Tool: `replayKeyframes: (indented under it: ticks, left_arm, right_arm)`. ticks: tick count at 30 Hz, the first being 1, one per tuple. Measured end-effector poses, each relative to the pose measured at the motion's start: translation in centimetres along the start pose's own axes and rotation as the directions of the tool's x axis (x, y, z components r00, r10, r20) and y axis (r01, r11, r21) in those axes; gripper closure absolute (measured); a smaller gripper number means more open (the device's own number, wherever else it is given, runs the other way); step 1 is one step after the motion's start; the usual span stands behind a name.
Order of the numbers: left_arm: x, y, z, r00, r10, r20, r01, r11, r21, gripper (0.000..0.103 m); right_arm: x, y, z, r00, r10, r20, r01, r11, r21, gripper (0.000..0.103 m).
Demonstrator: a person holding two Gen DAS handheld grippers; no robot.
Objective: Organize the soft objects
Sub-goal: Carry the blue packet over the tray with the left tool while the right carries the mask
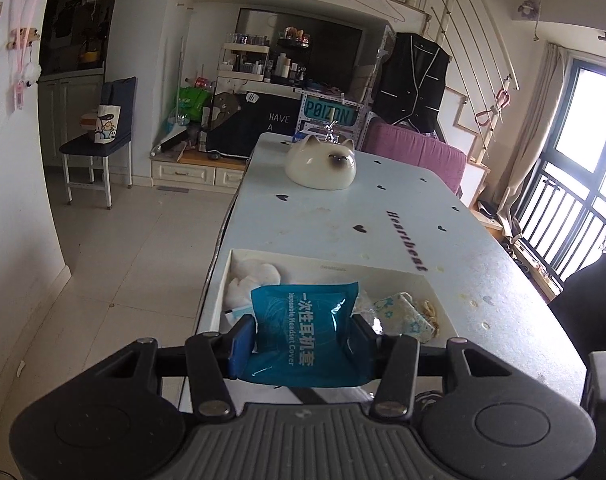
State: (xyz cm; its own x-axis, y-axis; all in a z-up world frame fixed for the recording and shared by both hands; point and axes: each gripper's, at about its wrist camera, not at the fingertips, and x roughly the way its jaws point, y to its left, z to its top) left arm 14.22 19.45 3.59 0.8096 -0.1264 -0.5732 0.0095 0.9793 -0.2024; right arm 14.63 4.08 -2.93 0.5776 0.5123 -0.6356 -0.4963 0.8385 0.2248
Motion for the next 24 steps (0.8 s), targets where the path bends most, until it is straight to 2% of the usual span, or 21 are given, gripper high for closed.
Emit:
replayKeyframes:
  ticks: [1,3,5,10,14,16,18,20,24]
  left_arm:
    - [0.1,0.3,-0.1,1.0,0.003,-0.003,-0.003,1.0,-0.003,0.051]
    - [0.5,0.6,-0.1,1.0,0.009,-0.016,-0.009,1.0,-0.007,0.051]
    - [0.8,1.1,-0.2,0.999,0.015,-0.031,-0.015,1.0,-0.006,0.051]
    - [1.4,1.7,-0.4,0.999,0.024,-0.049,-0.024,1.0,-0.008,0.051]
    - [1.7,1.9,-0.7,0.998,0.028,-0.064,-0.029,1.0,-0.007,0.051]
    - [1.8,1.8,-0.9,0.997,0.03,-0.072,-0.031,1.0,-0.006,0.051]
    - [1.9,1.7,-1.2,0.997,0.03,-0.078,-0.031,0.999,-0.009,0.051]
    - [1.9,1.7,-1.4,0.996,0.029,-0.084,-0.03,0.999,-0.011,0.051]
    - [2.0,1.3,-1.7,0.995,0.028,-0.096,-0.028,1.0,-0.004,0.051]
  right_arm:
    - [0.4,0.1,0.1,1.0,-0.009,0.003,0.009,0.999,0.034,0.046]
    - [1.0,0.1,0.3,1.0,0.015,0.016,-0.017,0.994,0.106,0.018]
    - [1.3,-0.1,0.4,0.999,0.047,0.014,-0.048,0.987,0.156,0.015]
    - [1.0,-0.4,0.1,0.997,0.074,0.001,-0.073,0.988,0.133,0.017]
    - [0.3,-1.1,0.0,0.99,0.141,-0.02,-0.137,0.981,0.137,0.026]
    - [0.3,-1.1,-0.1,0.989,0.141,-0.05,-0.134,0.984,0.12,0.037]
    - [0.7,-1.0,-0.3,0.986,0.146,-0.075,-0.137,0.985,0.107,0.054]
    - [1.3,-0.8,-0.4,0.982,0.163,-0.096,-0.153,0.982,0.107,0.063]
    - [2.4,0.0,-1.1,0.97,0.194,-0.144,-0.18,0.978,0.104,0.07]
